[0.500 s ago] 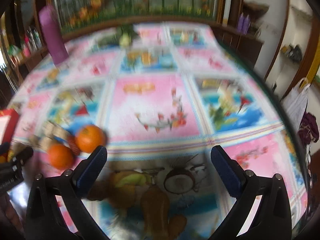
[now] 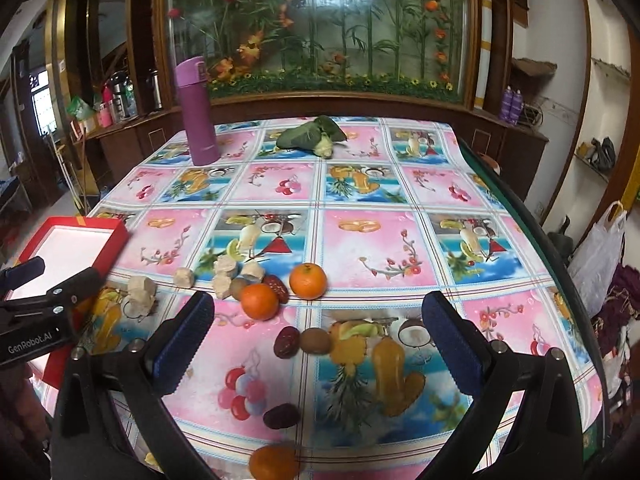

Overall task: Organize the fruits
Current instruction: 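Move both tools toward the fruit pile on the tablecloth, then grasp an orange with the right tool while the left tool grasps a beige cube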

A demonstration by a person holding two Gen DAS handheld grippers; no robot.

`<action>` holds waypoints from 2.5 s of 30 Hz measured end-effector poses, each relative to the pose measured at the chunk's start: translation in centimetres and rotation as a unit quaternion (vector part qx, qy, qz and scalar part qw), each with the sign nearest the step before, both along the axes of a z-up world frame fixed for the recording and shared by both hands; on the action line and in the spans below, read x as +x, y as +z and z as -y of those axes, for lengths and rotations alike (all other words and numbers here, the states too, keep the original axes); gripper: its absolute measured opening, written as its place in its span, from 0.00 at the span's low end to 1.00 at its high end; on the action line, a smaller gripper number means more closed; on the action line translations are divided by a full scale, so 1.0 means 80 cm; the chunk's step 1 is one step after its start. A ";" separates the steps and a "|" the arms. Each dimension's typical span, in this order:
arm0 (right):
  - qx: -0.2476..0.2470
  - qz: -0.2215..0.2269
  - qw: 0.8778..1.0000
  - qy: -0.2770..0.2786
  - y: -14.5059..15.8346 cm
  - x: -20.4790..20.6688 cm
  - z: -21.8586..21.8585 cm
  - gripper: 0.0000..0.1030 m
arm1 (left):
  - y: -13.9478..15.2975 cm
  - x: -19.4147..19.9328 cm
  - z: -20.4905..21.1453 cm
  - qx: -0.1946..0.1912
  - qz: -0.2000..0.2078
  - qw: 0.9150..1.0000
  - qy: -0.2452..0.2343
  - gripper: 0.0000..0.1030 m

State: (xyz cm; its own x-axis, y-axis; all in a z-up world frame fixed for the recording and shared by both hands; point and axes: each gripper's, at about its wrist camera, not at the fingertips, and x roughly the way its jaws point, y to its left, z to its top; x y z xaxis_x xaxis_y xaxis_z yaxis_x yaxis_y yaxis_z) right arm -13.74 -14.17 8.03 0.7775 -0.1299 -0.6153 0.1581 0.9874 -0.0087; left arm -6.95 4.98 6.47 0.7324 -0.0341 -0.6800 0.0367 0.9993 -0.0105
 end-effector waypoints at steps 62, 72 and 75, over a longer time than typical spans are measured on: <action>0.057 -0.109 0.985 0.124 -0.096 -0.062 -0.028 0.42 | -0.013 -0.029 -0.035 0.007 -0.041 0.997 -0.066 0.99; 0.070 -0.089 0.986 0.123 -0.092 -0.065 -0.012 0.32 | -0.012 -0.027 -0.010 0.012 -0.051 0.993 -0.103 0.89; 0.085 -0.068 0.988 0.109 -0.084 -0.069 0.003 0.32 | -0.014 -0.016 0.000 0.003 -0.059 0.992 -0.107 0.86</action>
State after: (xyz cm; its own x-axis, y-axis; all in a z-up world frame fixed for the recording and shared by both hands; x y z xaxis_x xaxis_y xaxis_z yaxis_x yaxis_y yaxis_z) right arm -19.23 -14.39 1.30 0.6836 0.1465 -0.7150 -0.0500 0.9867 0.1544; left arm -8.22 4.98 5.33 0.6232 -0.1766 -0.7618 0.2473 0.9687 -0.0222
